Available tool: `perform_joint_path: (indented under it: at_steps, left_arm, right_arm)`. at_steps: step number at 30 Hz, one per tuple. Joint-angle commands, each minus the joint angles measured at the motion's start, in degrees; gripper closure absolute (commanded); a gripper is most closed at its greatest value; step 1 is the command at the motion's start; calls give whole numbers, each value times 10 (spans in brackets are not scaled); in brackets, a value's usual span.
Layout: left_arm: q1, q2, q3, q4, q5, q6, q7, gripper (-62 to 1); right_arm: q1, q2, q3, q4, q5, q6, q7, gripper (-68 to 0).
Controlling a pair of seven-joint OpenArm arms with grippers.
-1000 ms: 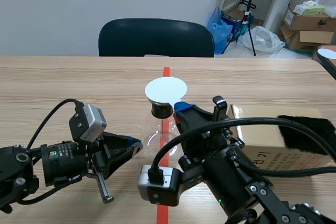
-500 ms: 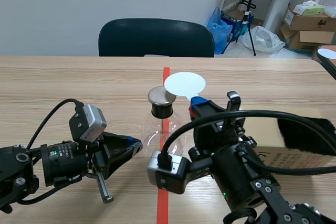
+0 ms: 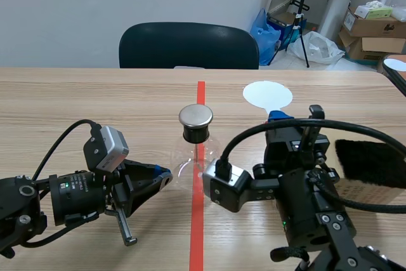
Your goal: Do the electroscope experiment
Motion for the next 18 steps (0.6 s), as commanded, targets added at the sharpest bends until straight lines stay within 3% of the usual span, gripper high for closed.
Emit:
perform_joint_path:
  at_steps: [1,12,18]
  left_arm:
    - [0,-2,-5,11,-6,-1,-7,-28]
    - [0,-2,-5,11,-6,-1,-6,-28]
    - [0,-2,-5,11,-6,-1,-6,-28]
  right_arm:
    - [10,6,5,2,-4,-6,-12,-9]
    - [10,6,5,2,-4,-6,-54,-9]
    - [10,6,5,2,-4,-6,-45,-9]
